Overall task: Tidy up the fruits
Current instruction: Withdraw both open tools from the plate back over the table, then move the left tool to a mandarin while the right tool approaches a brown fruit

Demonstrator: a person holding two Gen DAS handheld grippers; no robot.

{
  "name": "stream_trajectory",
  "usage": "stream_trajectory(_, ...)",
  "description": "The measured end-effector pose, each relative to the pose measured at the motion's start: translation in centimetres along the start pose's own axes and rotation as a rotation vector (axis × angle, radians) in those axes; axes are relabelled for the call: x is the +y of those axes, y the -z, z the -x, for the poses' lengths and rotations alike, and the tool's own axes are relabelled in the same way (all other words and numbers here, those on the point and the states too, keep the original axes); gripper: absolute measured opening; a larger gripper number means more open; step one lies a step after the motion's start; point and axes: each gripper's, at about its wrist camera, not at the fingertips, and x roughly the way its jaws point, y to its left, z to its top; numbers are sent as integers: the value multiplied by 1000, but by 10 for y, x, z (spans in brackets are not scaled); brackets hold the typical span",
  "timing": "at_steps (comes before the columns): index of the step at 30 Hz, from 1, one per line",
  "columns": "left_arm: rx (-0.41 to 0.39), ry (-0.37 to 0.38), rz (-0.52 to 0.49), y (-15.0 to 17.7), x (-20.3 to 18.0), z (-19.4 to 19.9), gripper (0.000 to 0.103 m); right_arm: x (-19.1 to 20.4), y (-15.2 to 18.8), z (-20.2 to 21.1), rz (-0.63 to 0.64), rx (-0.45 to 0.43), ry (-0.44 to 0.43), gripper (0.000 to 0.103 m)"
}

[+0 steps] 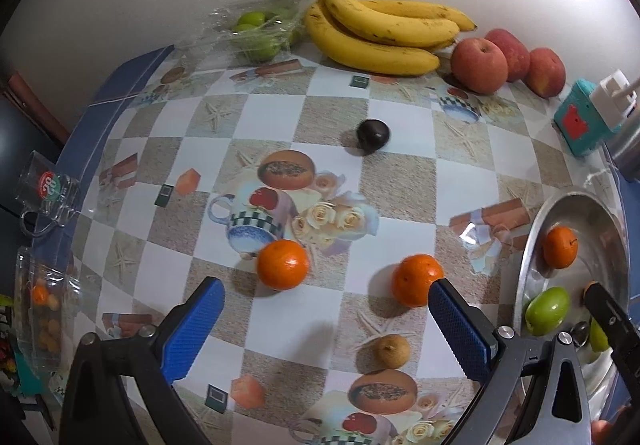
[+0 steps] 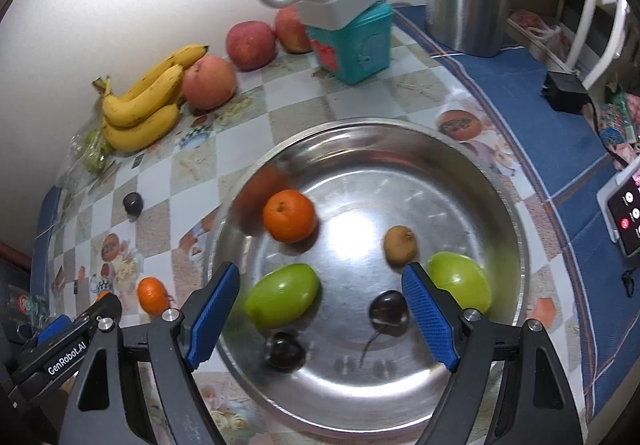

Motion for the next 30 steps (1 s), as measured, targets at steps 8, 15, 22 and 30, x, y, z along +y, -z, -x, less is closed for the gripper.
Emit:
stream_trajectory(8,-18,-23,56,-5,30,5,103,34,5,0,84,6,-54,84)
stream_trajectory(15,-35,-60,79,-8,52,11,103,67,13,0,158,21,-112,84)
stream_trajectory(22,-33,-64,131,-8,75,13,103,95,22,-3,221,40,-142,84)
stream_trajectory(30,-16,-29,180,-9,94,11,103,114,28,-7,250,56,-180,84)
